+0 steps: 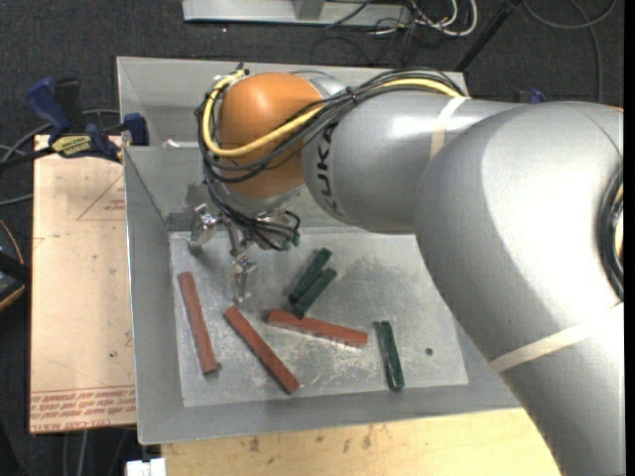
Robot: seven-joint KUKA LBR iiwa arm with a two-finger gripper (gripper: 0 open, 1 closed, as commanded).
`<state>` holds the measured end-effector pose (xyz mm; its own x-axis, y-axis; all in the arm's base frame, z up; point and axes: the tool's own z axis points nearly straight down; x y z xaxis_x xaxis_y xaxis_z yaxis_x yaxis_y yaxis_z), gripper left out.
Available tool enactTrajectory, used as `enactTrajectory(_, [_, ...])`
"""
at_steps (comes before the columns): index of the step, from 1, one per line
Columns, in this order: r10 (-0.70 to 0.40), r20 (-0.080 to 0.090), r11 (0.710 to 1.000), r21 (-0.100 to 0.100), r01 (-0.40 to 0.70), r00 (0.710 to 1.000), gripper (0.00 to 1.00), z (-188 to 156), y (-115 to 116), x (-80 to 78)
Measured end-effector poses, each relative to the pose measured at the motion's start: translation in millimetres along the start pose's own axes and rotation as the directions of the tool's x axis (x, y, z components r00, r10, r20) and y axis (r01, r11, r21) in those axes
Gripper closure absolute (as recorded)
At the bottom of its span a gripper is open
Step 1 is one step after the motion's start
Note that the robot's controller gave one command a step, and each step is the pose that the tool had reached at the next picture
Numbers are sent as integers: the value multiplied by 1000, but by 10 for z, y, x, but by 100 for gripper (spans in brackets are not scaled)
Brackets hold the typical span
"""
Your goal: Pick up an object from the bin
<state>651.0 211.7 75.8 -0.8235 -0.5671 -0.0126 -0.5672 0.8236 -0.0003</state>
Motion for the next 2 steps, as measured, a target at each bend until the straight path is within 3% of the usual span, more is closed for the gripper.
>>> enactTrajectory(1, [-431,3,903,1,431,903,100,-18,451,57])
enactTrajectory(2, [-431,3,902,1,431,902,100,-18,451,57])
